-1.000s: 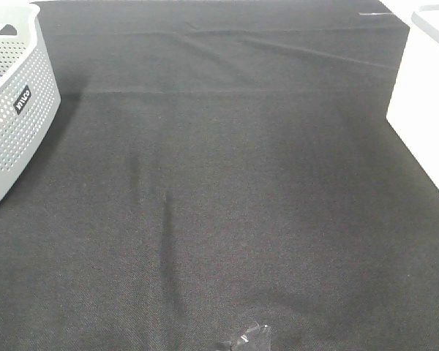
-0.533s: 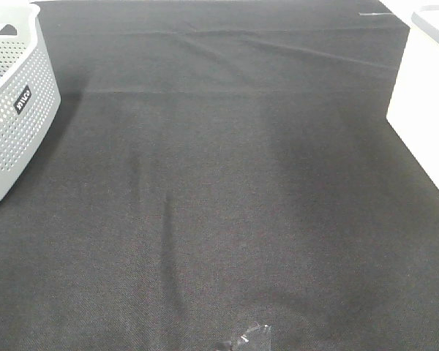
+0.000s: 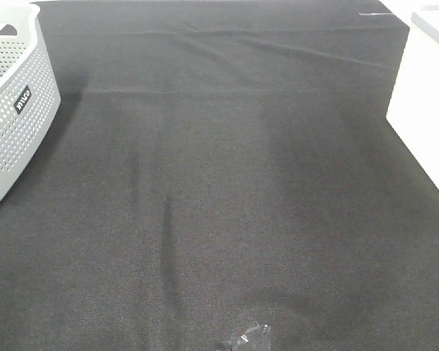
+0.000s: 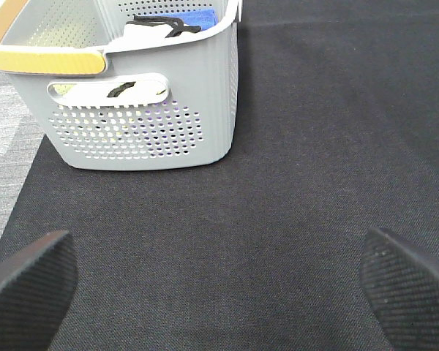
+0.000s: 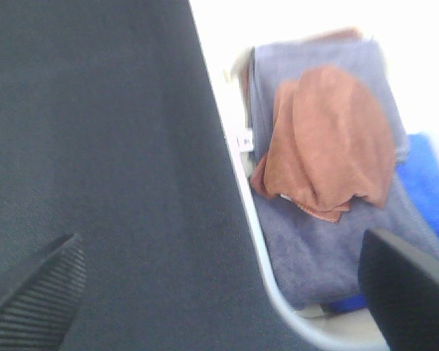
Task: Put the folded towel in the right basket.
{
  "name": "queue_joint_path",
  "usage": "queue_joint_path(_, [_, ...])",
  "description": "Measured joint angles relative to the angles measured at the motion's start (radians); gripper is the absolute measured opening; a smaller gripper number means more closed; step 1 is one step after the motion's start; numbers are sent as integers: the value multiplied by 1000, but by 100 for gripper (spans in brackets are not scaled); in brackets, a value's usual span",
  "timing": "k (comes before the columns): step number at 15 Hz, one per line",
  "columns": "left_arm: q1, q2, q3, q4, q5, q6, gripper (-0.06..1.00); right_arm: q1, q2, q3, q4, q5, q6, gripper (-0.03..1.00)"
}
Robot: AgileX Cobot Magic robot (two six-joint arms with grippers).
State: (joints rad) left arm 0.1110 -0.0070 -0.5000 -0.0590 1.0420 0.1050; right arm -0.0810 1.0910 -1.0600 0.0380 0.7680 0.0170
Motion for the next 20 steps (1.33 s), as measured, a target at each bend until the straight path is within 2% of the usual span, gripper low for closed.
queue_joint_path(3, [0, 0, 0, 0, 0, 0, 98, 0, -222, 184, 0, -26, -29, 97])
queue_joint_path(6, [0, 0, 0, 0, 0, 0, 98, 0, -397, 345, 0, -1, 28, 97])
queue_joint_path(8, [0, 0, 0, 0, 0, 0, 98, 0, -485, 391, 1, 7, -12, 97])
queue_joint_path(14, [0, 0, 0, 0, 0, 0, 98, 0, -756, 402, 38, 161, -81, 97])
queue_joint_path(17, [0, 0, 0, 0, 0, 0, 98, 0, -833, 415, 38, 205, -94, 97])
queue_joint_path(20, [0, 0, 0, 0, 0, 0, 98, 0, -994, 522, 37, 272, -98, 97])
